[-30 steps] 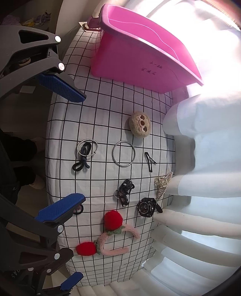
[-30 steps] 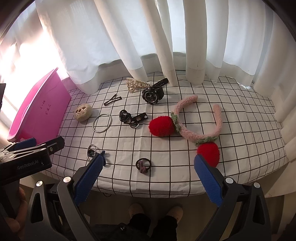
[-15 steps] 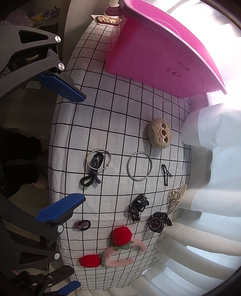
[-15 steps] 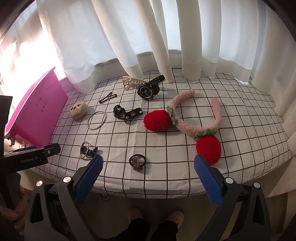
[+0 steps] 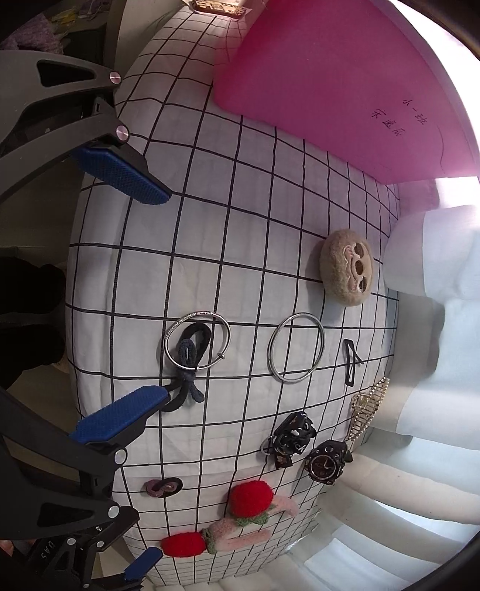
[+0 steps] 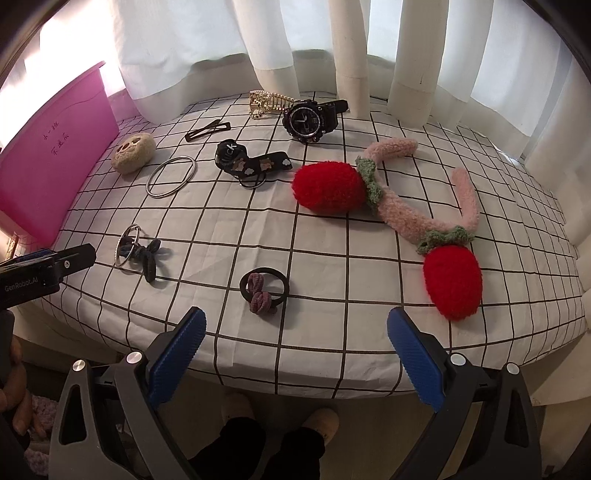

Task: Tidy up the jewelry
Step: 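Grasp the silver hoop with the left tool while the right tool grasps the pink-bow hair tie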

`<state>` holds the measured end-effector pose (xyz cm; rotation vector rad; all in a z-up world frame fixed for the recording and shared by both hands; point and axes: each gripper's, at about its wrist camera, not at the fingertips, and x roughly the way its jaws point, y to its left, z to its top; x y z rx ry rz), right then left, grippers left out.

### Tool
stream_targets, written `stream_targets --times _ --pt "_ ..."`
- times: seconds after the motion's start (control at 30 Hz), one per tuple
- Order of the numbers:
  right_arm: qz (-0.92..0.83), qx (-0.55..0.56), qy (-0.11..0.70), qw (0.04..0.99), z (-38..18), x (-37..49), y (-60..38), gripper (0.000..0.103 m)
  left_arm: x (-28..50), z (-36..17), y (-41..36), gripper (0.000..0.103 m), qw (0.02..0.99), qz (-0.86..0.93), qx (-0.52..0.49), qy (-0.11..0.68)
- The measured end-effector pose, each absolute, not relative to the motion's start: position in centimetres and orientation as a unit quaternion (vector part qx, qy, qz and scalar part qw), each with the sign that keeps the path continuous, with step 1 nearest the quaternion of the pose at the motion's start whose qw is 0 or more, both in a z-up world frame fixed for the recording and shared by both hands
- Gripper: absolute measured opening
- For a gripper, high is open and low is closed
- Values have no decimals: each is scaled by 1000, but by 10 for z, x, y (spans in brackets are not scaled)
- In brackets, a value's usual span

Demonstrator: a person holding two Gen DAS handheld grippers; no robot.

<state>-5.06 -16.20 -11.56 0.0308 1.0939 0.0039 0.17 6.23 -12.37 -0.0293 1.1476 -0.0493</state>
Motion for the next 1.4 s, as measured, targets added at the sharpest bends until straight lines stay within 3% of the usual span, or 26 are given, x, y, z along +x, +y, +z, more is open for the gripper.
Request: stream_targets --times 0.57,1.03,1.1,1.13,1.3,1.4 --pt "-7 1 523 852 -147 -34 -157 94 18 -164 59 97 834 -37 10 551" --pt "8 -18 525 851 -156 -27 -145 93 25 -164 60 94 841 -50 9 539" --pt "11 -19 524 851 -156 -27 -144 88 25 -162 62 86 843 -49 5 536" --pt "16 -16 527 850 -156 -27 -144 77 24 -161 63 83 843 -48 4 535" --pt "30 -14 524 851 -153 -27 -142 60 22 -157 64 64 846 -51 6 531" --pt "38 -20 522 852 -150 -28 -137 34 23 -155 65 47 846 -58 -2 530"
